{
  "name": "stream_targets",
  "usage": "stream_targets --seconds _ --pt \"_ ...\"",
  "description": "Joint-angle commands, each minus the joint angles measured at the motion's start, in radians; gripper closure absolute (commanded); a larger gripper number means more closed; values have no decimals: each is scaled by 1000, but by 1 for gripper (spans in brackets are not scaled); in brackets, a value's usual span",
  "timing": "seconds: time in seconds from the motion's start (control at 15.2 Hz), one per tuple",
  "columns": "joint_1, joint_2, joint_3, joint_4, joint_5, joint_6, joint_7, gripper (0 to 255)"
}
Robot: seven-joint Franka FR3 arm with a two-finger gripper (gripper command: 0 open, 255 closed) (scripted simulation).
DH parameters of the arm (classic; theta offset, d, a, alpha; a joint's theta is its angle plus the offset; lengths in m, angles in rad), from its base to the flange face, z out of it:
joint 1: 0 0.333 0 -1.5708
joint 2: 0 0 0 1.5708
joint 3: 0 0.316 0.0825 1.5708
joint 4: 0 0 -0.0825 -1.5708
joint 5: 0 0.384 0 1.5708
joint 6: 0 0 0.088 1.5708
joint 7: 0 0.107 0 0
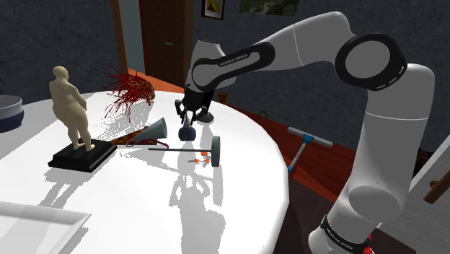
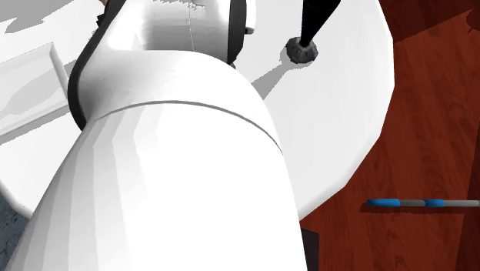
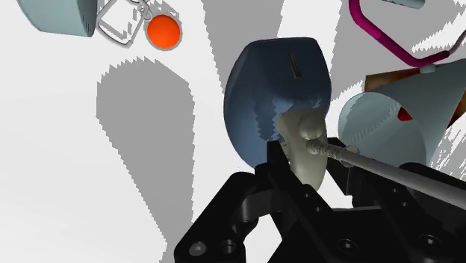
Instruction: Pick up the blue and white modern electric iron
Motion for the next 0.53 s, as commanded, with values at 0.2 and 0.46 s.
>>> stream_targets --seconds 0.2,0.46 --pt "-1 -21 2 38 5 -59 -1 255" --pt "-2 -28 2 58 6 -85 -1 255"
